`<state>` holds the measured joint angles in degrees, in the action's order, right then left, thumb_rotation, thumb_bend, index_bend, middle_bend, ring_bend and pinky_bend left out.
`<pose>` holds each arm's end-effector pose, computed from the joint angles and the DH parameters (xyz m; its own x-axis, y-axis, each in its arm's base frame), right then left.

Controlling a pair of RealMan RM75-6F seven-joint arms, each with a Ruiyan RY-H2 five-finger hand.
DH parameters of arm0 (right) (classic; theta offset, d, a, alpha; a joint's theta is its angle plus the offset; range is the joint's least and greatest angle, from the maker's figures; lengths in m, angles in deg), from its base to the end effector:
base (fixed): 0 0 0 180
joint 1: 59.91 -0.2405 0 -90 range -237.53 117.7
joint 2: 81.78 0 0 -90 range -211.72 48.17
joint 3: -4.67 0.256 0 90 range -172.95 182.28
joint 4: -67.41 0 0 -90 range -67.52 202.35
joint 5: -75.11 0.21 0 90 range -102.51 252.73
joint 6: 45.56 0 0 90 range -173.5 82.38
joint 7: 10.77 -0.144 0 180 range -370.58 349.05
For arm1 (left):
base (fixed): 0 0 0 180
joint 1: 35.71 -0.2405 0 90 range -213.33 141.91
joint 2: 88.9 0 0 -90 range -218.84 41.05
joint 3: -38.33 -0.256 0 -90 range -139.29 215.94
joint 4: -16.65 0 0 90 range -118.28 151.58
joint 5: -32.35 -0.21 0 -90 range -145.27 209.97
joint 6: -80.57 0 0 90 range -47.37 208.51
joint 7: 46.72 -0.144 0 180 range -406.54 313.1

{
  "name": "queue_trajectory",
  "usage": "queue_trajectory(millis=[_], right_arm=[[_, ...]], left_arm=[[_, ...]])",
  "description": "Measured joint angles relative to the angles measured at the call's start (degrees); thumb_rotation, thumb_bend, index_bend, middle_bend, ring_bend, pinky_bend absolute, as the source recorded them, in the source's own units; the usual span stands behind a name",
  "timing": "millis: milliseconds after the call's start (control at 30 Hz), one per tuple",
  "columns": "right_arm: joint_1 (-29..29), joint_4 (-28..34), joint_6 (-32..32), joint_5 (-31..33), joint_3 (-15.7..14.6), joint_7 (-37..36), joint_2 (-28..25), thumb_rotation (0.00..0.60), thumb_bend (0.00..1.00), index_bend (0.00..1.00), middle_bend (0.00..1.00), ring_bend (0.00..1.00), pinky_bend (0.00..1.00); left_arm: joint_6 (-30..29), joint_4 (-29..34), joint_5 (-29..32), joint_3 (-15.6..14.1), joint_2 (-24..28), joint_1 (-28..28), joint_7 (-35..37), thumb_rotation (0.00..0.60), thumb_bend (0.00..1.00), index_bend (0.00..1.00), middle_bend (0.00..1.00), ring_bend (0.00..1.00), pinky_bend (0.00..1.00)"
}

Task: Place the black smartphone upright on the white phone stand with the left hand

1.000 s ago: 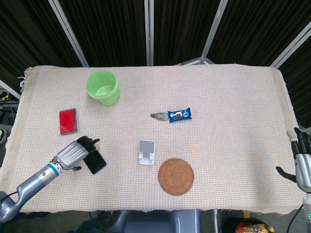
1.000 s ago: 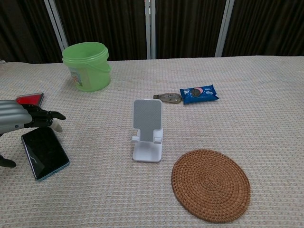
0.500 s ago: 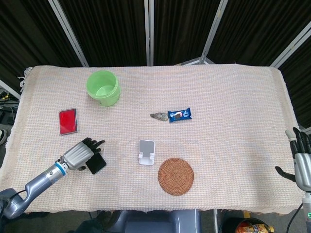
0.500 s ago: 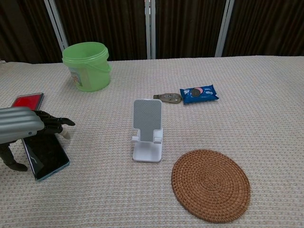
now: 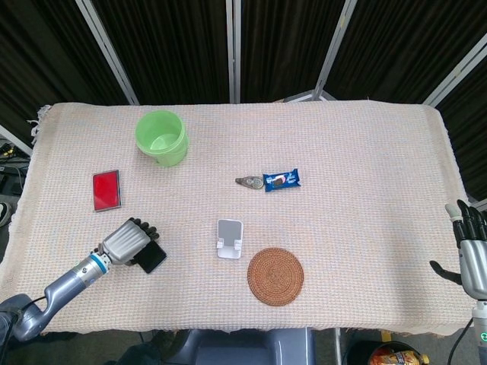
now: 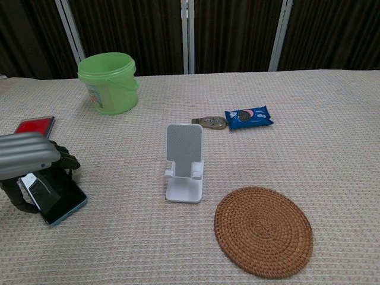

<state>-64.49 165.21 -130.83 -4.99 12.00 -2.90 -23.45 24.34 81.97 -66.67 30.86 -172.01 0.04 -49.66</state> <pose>-0.3053 -0.1937 0.1989 0.5092 0.0646 0.8582 -0.8595 0.0899 0.5032 -0.2699 0.2953 0.0013 0.8064 0.1911 0.5596 0.5224 -0.6737 -0.5227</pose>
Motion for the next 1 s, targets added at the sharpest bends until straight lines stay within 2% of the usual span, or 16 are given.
queue_trajectory(millis=[267,500,767,867,1000], right_arm=[[0.1,0.5,-0.3,-0.4,-0.1,-0.7,-0.4,0.600,0.00,0.00,0.00,0.00,0.00],[0.3,0.9,-0.6,-0.8,-0.1,-1.8,-1.0,0.600,0.00,0.00,0.00,0.00,0.00],[0.7,1.1,-1.2,-1.4,-0.1,-3.8,-1.8,0.600,0.00,0.00,0.00,0.00,0.00],[0.8,1.1,-1.4,-1.7,-0.2,-4.3,-2.0,0.600,0.00,0.00,0.00,0.00,0.00],[1.0,0.9,-1.5,-1.4,-0.1,-5.3,-2.3,0.600,0.00,0.00,0.00,0.00,0.00]], left_arm=[[-4.6,1.8,-0.8,0.7,2.4,-0.3,-0.8,0.600,0.05,0.52,0.35,0.43,0.37],[-9.9,5.4,-3.3,3.2,4.7,0.9,-6.4,0.600,0.04,0.52,0.36,0.43,0.37],[-11.0,10.5,-12.2,8.0,6.2,7.7,-26.4,0.600,0.05,0.51,0.36,0.43,0.37],[-8.8,11.2,-15.8,9.3,5.8,11.4,-32.9,0.600,0.05,0.50,0.36,0.43,0.37],[-4.6,11.5,-18.9,10.3,4.1,15.5,-37.9,0.600,0.06,0.49,0.36,0.43,0.37]])
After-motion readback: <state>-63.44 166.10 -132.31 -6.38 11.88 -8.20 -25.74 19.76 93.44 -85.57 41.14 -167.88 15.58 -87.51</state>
